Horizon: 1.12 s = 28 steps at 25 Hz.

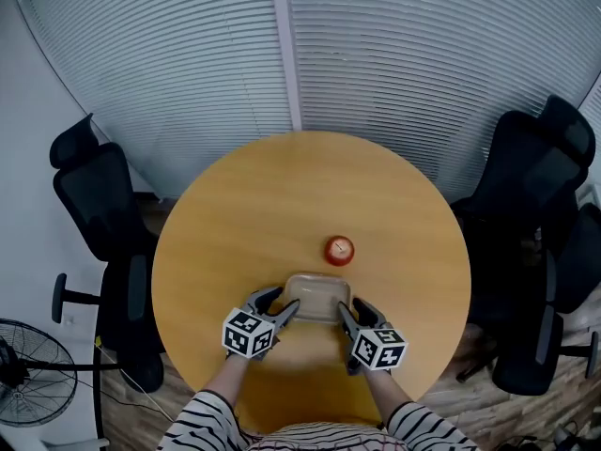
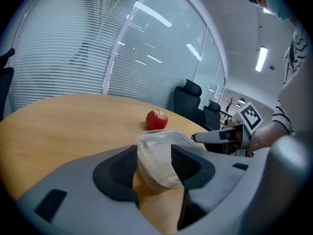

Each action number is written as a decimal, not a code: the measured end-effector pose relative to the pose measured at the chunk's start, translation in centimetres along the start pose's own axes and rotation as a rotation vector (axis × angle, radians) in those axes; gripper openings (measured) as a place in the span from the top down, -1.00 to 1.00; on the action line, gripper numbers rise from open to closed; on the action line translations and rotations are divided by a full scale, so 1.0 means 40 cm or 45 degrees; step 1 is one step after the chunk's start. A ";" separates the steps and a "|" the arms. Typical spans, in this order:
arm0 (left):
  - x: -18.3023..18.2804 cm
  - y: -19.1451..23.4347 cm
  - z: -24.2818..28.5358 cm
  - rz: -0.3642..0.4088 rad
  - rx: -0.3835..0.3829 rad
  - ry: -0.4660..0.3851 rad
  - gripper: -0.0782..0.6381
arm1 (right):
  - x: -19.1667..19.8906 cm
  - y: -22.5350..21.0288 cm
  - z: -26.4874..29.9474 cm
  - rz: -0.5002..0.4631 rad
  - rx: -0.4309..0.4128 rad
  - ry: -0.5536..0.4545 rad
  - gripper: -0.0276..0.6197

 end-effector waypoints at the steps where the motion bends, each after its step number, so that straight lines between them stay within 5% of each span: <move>1: 0.004 0.000 0.004 -0.007 0.001 0.008 0.24 | 0.000 0.001 0.003 -0.001 -0.001 0.002 0.32; 28: -0.013 -0.132 -0.105 -0.040 -0.005 -0.204 0.24 | -0.024 0.069 -0.131 0.032 -0.046 -0.111 0.36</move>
Point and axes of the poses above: the fingertips, and each gripper's own axes: z forward along the fingers, y to its left, x out of its underside, the point moved 8 cm from there along -z, backward along the fingers, and after that the axes turned 11 degrees about x, right-handed, at the moved point
